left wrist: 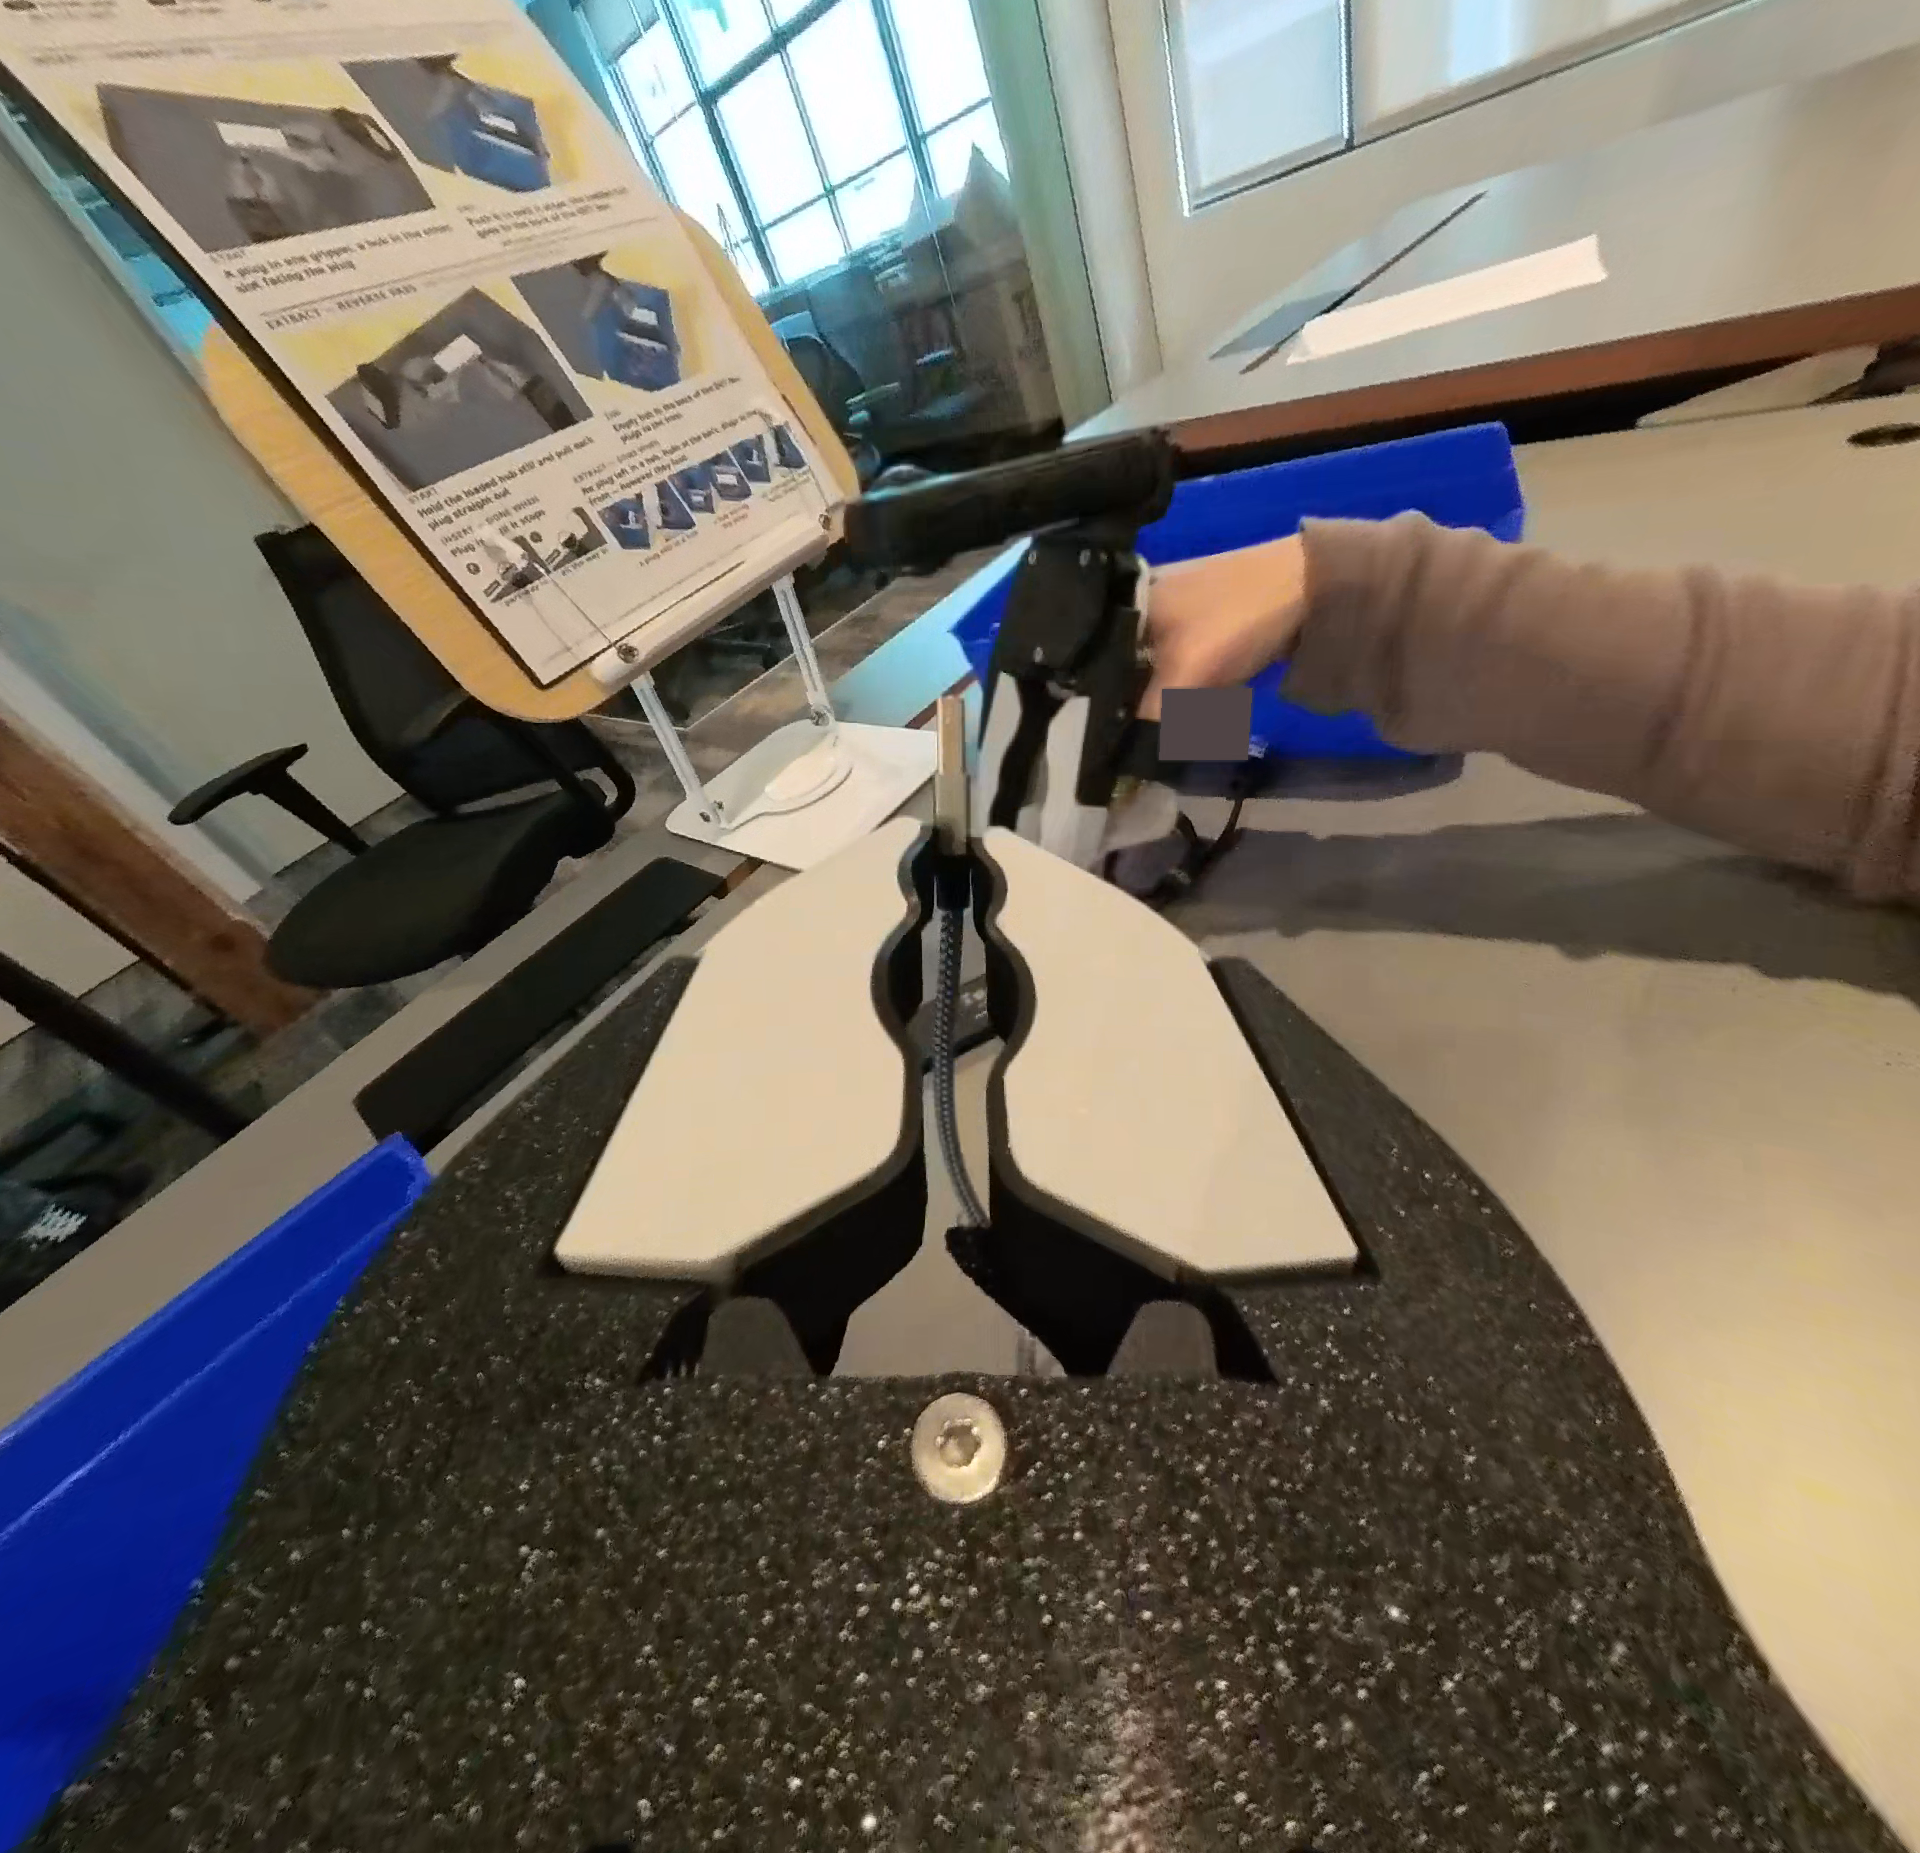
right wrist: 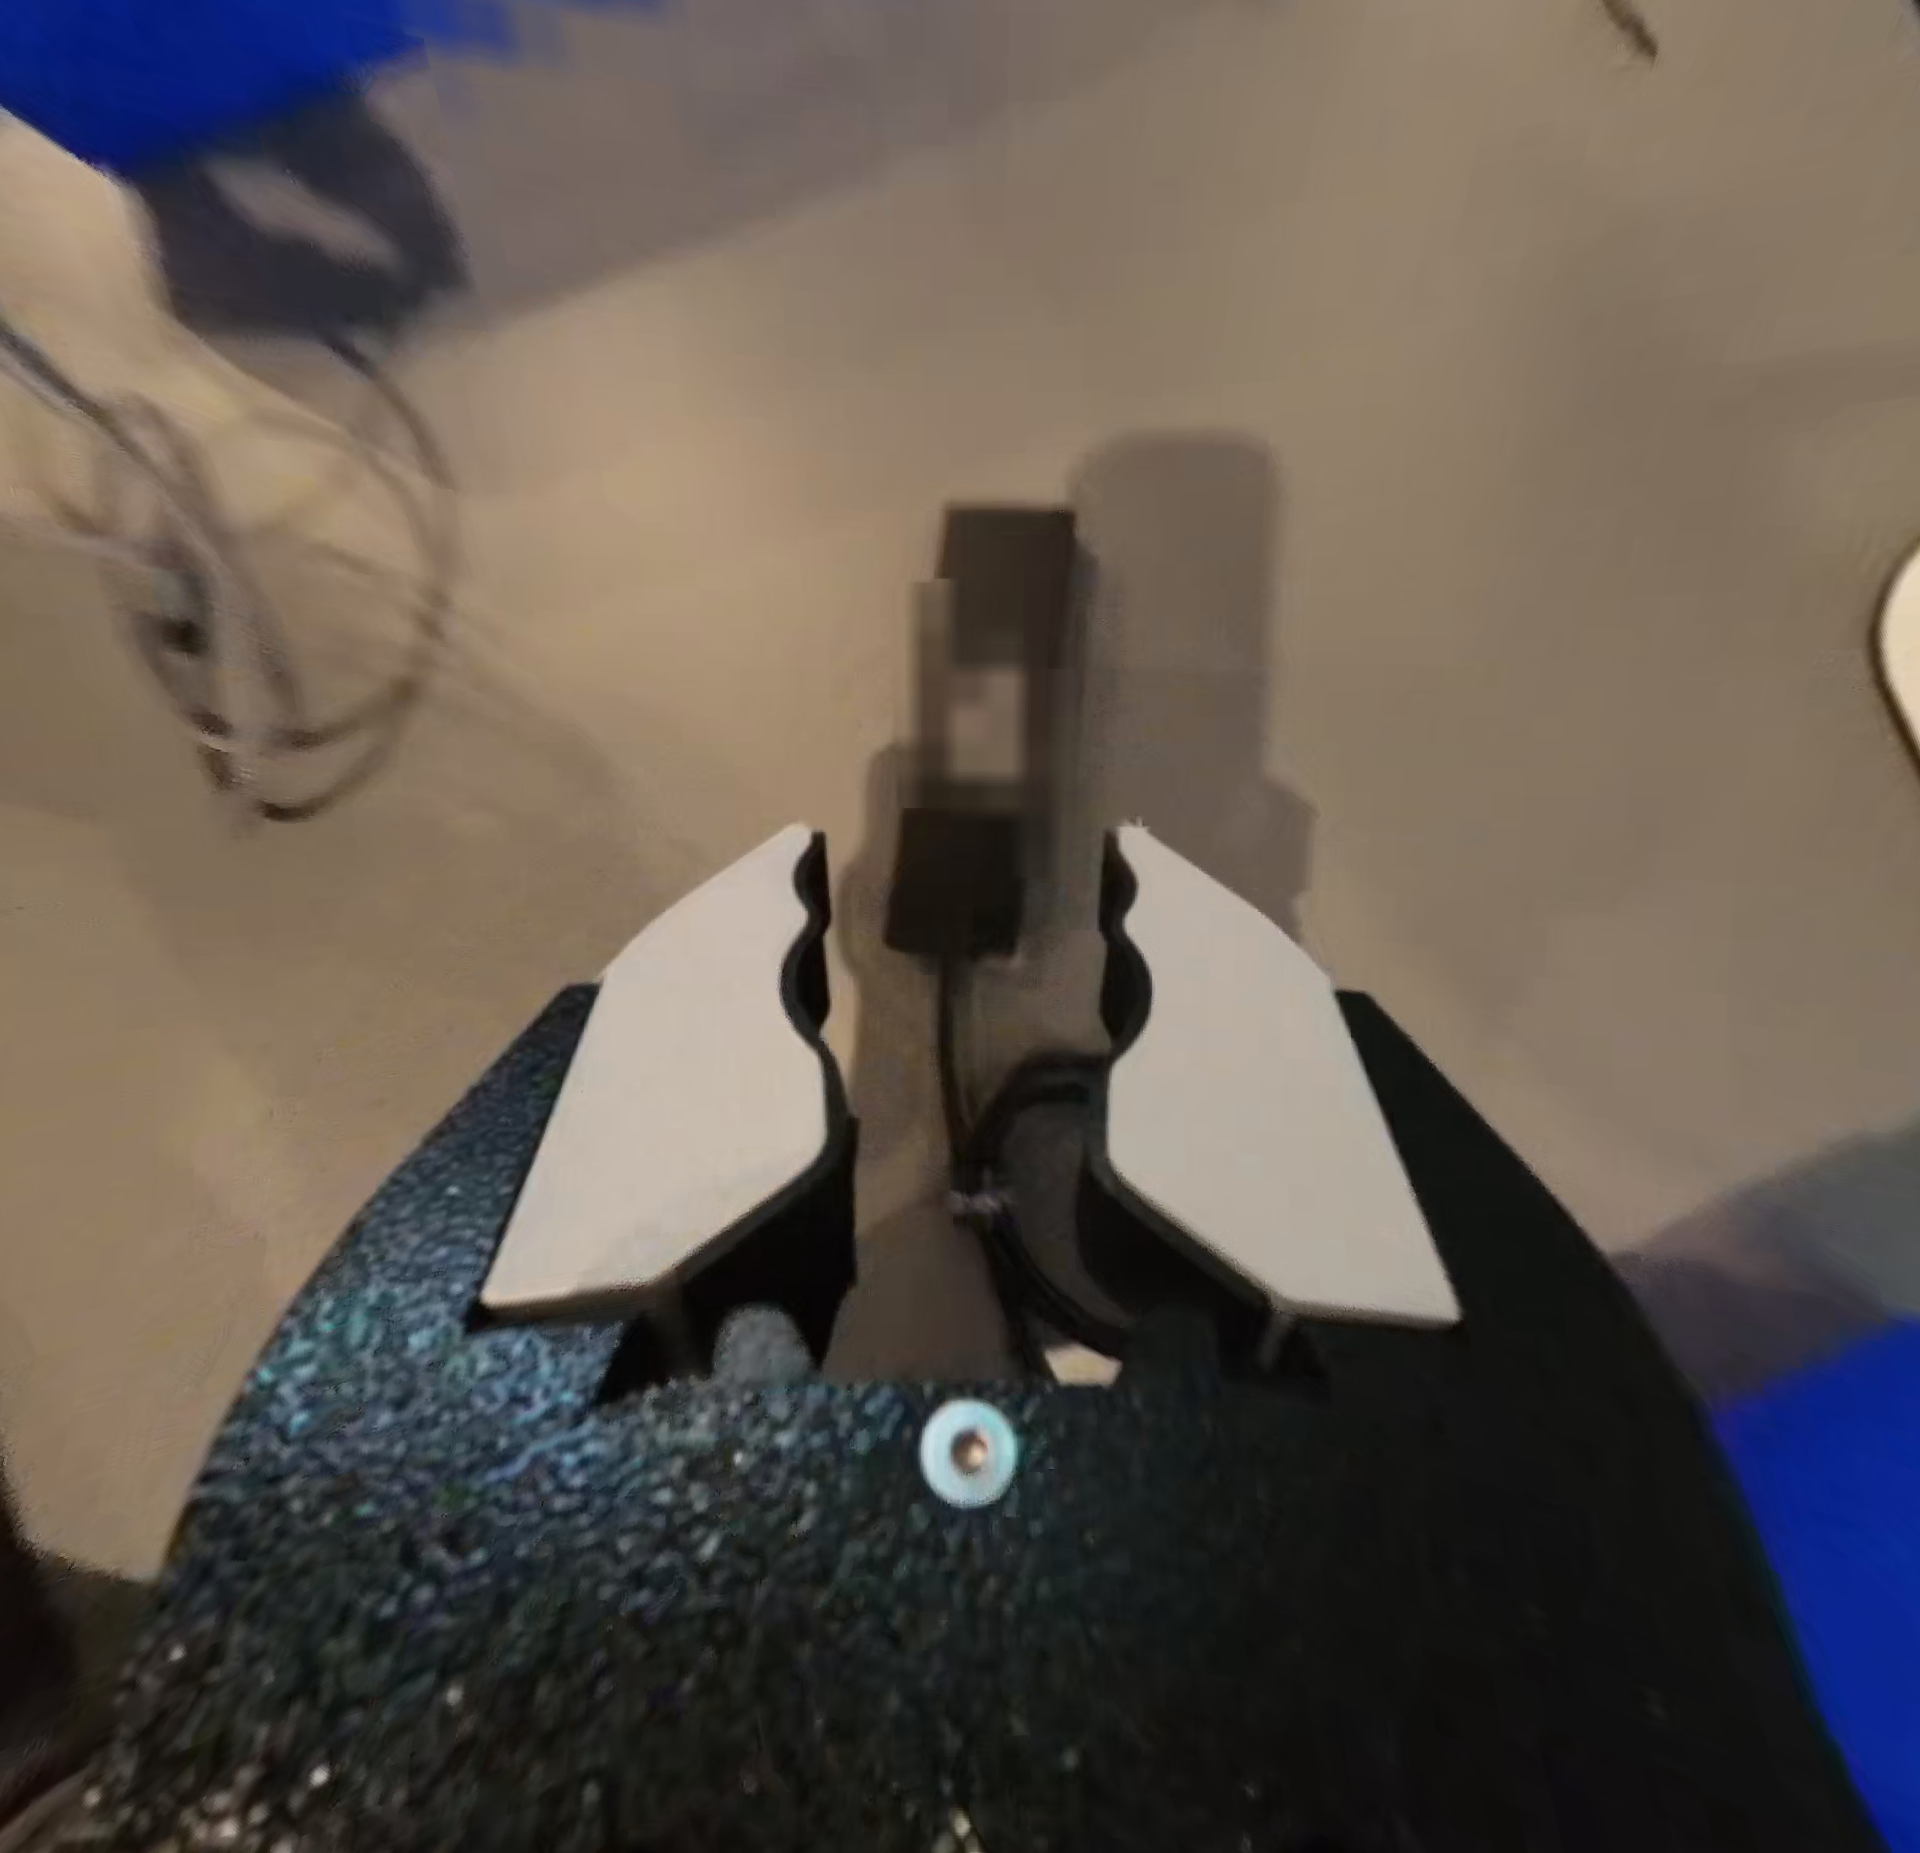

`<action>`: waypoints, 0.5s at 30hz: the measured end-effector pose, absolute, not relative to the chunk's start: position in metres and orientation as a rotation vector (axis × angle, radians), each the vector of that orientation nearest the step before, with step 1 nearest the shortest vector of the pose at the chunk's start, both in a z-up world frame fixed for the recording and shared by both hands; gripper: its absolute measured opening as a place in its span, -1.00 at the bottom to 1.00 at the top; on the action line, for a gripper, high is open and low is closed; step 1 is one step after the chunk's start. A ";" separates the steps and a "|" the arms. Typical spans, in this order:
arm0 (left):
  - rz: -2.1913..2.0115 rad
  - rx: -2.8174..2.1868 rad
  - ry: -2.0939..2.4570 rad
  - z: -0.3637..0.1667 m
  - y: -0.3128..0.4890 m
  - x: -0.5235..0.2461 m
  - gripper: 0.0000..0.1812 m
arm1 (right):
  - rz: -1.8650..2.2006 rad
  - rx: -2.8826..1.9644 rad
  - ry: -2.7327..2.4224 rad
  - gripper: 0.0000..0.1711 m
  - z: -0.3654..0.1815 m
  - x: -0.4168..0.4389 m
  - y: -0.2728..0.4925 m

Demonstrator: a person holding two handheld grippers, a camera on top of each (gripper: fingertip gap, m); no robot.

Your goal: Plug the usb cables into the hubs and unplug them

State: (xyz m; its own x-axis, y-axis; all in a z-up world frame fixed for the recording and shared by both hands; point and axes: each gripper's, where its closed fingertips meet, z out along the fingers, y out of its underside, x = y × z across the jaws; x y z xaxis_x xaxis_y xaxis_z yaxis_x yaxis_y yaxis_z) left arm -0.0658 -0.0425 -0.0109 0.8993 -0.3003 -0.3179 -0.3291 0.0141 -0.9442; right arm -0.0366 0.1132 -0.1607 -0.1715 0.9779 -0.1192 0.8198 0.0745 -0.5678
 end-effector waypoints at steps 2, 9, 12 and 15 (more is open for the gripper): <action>0.032 -1.596 0.526 -0.012 -0.042 -0.068 -0.93 | 0.638 -1.812 -2.105 -0.40 -0.172 -0.030 0.120; 0.044 -1.607 0.547 -0.014 -0.049 -0.077 -0.93 | 0.542 -1.841 -2.259 -0.68 -0.174 -0.036 0.142; 0.039 -1.597 0.540 -0.012 -0.053 -0.084 -0.93 | 0.454 -1.834 -2.378 -0.63 -0.176 -0.031 0.143; -0.002 -1.576 0.520 -0.007 -0.057 -0.089 -0.93 | 0.516 -1.874 -2.443 -0.54 -0.181 -0.029 0.135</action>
